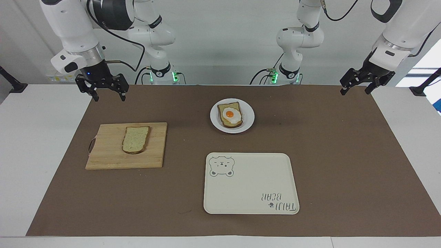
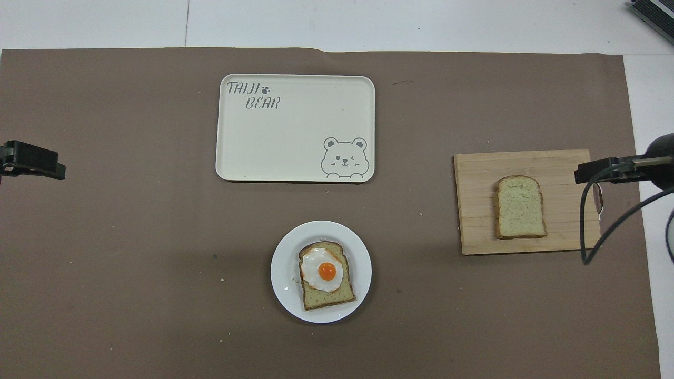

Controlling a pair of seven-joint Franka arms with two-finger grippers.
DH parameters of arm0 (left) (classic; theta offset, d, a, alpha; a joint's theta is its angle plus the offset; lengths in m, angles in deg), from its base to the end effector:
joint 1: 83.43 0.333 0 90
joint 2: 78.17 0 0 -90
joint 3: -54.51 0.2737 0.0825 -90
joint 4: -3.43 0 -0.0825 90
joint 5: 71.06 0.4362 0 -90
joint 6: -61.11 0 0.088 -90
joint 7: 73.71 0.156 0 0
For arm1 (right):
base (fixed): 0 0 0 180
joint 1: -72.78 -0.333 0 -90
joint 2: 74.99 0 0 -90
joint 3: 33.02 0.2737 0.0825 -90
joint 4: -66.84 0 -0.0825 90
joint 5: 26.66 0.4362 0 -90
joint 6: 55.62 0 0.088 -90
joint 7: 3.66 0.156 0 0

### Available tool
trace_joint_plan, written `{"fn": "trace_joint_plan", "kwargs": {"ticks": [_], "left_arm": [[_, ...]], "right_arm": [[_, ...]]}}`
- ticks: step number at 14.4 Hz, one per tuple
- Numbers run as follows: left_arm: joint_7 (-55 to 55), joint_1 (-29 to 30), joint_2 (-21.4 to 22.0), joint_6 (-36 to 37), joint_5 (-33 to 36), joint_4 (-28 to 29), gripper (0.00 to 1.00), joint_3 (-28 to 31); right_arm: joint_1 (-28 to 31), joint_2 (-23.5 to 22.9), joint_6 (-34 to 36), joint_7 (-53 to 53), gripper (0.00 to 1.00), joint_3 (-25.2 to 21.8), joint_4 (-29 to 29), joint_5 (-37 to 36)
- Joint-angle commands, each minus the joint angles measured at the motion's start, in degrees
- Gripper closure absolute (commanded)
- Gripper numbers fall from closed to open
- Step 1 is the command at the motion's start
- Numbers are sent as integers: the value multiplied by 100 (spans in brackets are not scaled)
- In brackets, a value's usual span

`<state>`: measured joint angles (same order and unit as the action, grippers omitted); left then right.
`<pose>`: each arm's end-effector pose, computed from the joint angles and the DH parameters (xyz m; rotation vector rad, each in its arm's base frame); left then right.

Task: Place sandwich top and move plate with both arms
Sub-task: 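Reach the right gripper down to the bread slice on the board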

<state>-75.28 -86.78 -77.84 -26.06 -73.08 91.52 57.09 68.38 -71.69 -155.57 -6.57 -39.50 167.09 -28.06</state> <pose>0.5998 -0.0137 0.5499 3.1062 0.0193 -0.0171 0.6051 -0.0263 0.4887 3.1205 0.0282 0.0799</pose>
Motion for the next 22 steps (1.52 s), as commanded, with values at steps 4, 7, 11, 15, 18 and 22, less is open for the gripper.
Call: {"fn": "trace_joint_plan", "kwargs": {"ticks": [4,7,11,15,18,22], "left_arm": [[-36,1,134,42,61,121,0,6],[-36,1,134,42,61,121,0,6],[-36,1,134,42,61,121,0,6],[-36,1,134,42,61,121,0,6],[-36,1,134,42,61,121,0,6],[-36,1,134,42,61,121,0,6]], "right_arm": [[27,-303,-612,-359,0,16,310,52],[-87,-435,-860,-368,0,25,372,210],[9,-576,-1009,-692,0,16,416,219],[79,-804,-1377,-790,0,24,573,219],[132,-910,-1966,-904,0,25,916,228],[422,-1155,-2178,-1123,0,25,1005,524]]}}
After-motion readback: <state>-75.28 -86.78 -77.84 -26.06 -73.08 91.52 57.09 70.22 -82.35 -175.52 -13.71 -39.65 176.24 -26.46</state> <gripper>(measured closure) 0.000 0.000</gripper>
